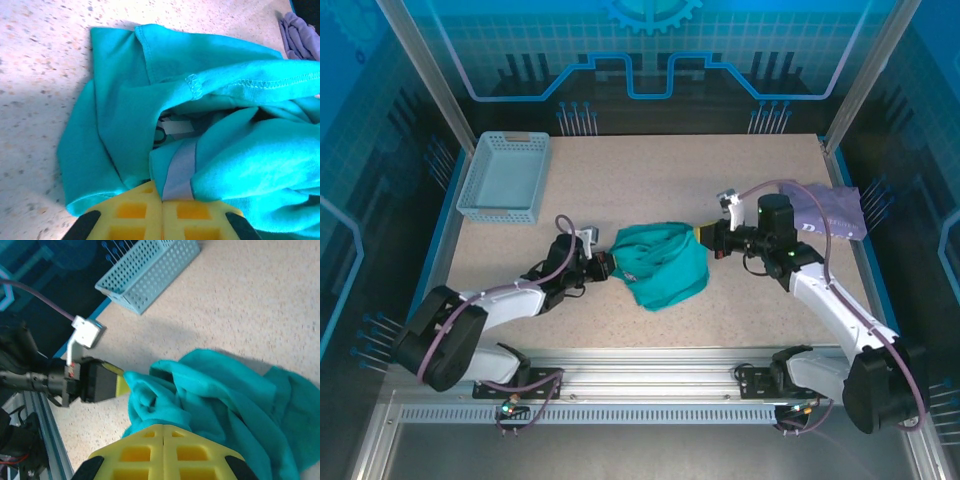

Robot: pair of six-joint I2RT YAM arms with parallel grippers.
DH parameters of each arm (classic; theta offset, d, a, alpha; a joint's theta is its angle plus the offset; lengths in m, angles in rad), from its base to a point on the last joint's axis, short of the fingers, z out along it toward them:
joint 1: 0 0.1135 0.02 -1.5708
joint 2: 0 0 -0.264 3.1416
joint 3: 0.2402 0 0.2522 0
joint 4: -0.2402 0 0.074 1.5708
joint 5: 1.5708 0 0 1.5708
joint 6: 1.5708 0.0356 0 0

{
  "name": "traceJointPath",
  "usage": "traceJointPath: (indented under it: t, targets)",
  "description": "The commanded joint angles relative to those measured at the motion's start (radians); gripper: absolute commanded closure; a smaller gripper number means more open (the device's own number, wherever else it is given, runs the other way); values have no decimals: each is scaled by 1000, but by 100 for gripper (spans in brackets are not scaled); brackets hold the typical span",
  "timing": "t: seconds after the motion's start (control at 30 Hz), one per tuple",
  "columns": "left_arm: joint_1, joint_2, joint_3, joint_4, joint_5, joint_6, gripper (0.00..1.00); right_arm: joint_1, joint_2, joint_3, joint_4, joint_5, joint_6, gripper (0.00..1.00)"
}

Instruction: Fold the inside-out t-shirt

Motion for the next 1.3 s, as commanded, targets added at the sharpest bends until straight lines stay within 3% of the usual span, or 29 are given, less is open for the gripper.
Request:
traceJointPath:
  t: [0.0, 0.1, 0.23, 0.63, 0.73, 0.9, 1.0, 1.1, 1.27]
  targets:
    - [-49, -84, 16, -119, -98, 122, 73, -12, -37, -33, -7, 8, -10, 100]
    - [-114, -130, 60, -198, -172, 187, 55, -10, -43, -41, -7, 5, -5, 100]
    - [-177, -128, 128, -253, -221, 228, 45, -6, -42, -34, -14, 1, -9, 100]
    - [-215, 101, 359, -332, -220, 300, 44, 9, -40, -28, -15, 7, -15, 100]
    - [-215, 170, 411, -355, -200, 312, 52, 9, -51, -12, -33, 18, -25, 100]
    - [-205, 219, 481, -385, -193, 317, 98, 4, -60, 85, -25, 33, -3, 100]
    - [-149, 164, 508, -372, -163, 284, 100, 3, -42, 203, 21, -16, 45, 100]
    - [-35, 55, 498, -313, -52, 178, 100, -6, -61, 314, -24, -56, 12, 100]
    - [162, -127, 379, -177, 86, -31, 100, -62, -162, 236, -64, 5, -62, 100]
